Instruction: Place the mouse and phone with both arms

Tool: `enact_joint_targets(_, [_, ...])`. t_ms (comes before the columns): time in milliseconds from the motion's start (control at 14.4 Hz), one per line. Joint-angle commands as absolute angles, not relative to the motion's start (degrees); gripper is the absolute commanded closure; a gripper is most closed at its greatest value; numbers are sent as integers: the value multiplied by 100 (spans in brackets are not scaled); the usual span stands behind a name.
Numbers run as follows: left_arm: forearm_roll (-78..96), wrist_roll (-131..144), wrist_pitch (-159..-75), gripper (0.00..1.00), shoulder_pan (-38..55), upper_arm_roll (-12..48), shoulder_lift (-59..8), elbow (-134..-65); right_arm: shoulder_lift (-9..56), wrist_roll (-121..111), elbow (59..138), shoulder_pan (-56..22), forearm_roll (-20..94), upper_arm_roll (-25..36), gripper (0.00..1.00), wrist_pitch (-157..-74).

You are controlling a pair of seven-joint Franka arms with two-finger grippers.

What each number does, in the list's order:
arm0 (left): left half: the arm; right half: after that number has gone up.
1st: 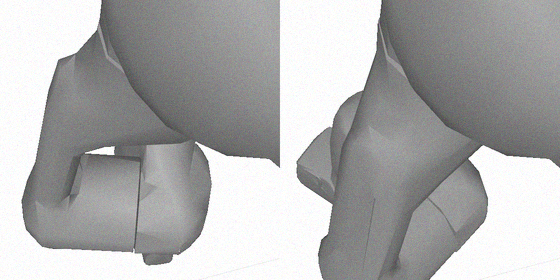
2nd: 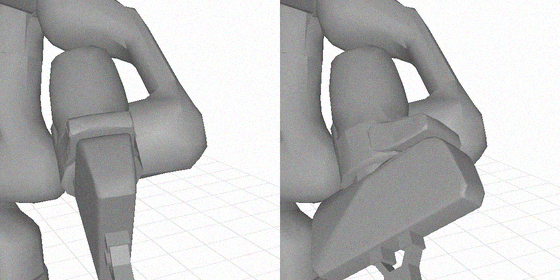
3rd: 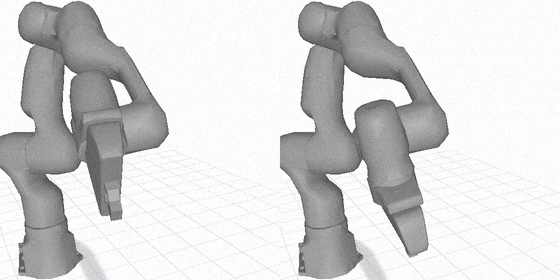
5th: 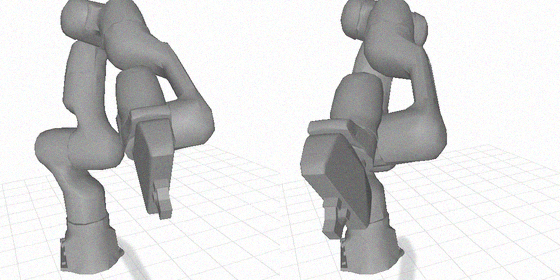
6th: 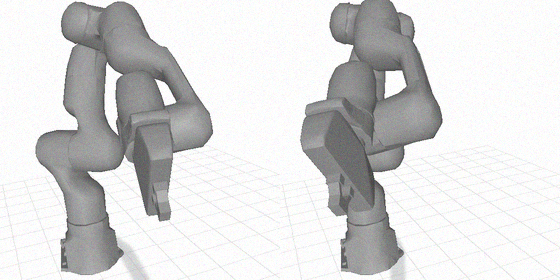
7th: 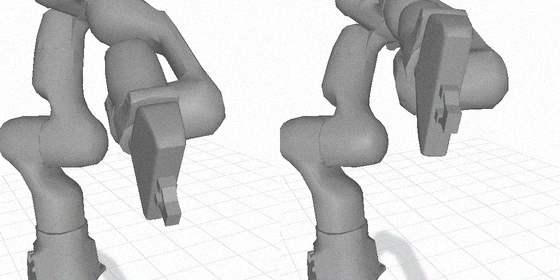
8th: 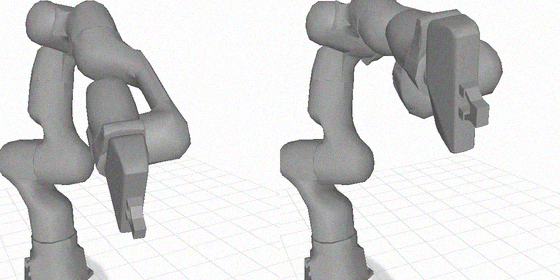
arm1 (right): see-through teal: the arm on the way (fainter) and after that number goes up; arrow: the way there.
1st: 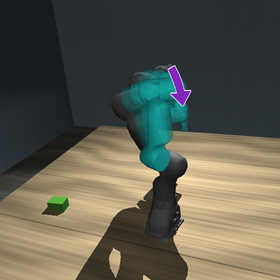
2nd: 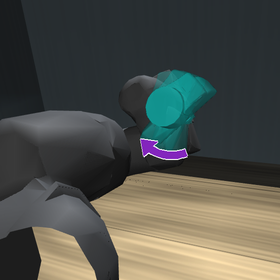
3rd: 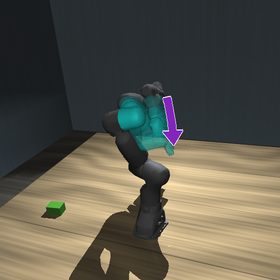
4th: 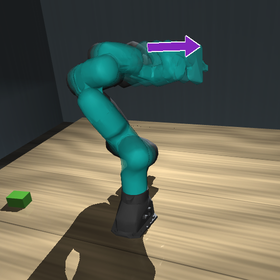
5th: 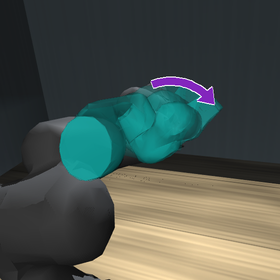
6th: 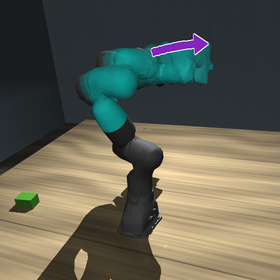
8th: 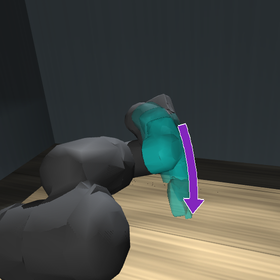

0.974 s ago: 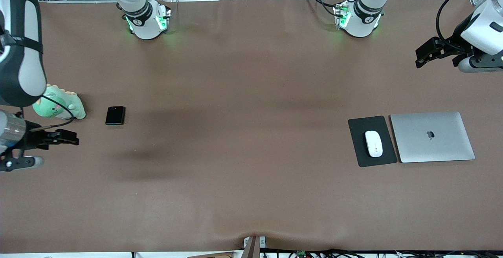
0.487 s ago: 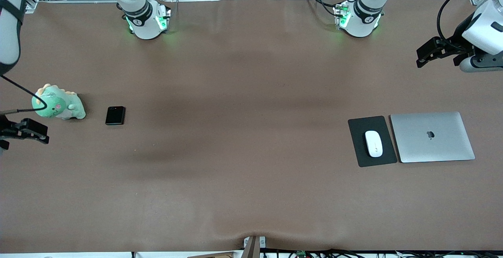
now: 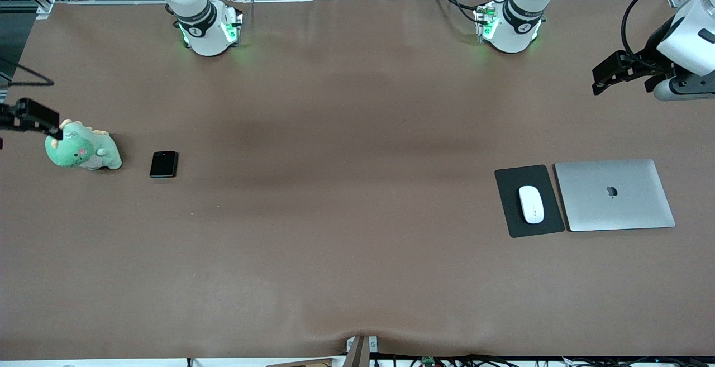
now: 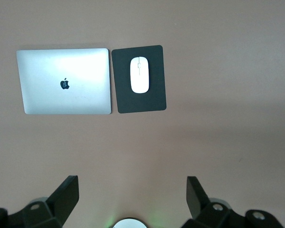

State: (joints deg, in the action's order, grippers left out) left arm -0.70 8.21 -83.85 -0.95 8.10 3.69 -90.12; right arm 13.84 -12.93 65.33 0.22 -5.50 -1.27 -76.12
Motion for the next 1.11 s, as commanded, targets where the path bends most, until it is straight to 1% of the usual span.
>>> enact_joint_targets(0, [-62, 844, -8420, 0, -114, 809, 527, -9158, 941, -1310, 7259, -105, -432, -149, 0, -7716])
enact_joint_targets(209, [-62, 844, -8420, 0, -106, 809, 519, -9158, 608, -1239, 7811, -53, -211, -123, 0, -7901])
enact_joint_targets(487, [-62, 844, -8420, 0, -105, 809, 519, -9158, -60, -1239, 8901, 122, -45, -114, 0, -8402])
enact_joint_targets(626, [-62, 844, -8420, 0, -106, 809, 527, -9158, -158, -1239, 9061, 272, 158, -105, 0, -8429])
enact_joint_targets(1043, [-62, 747, -8411, 0, -105, 800, 483, -9088, -255, -703, 9211, 316, 334, -114, 0, -8411])
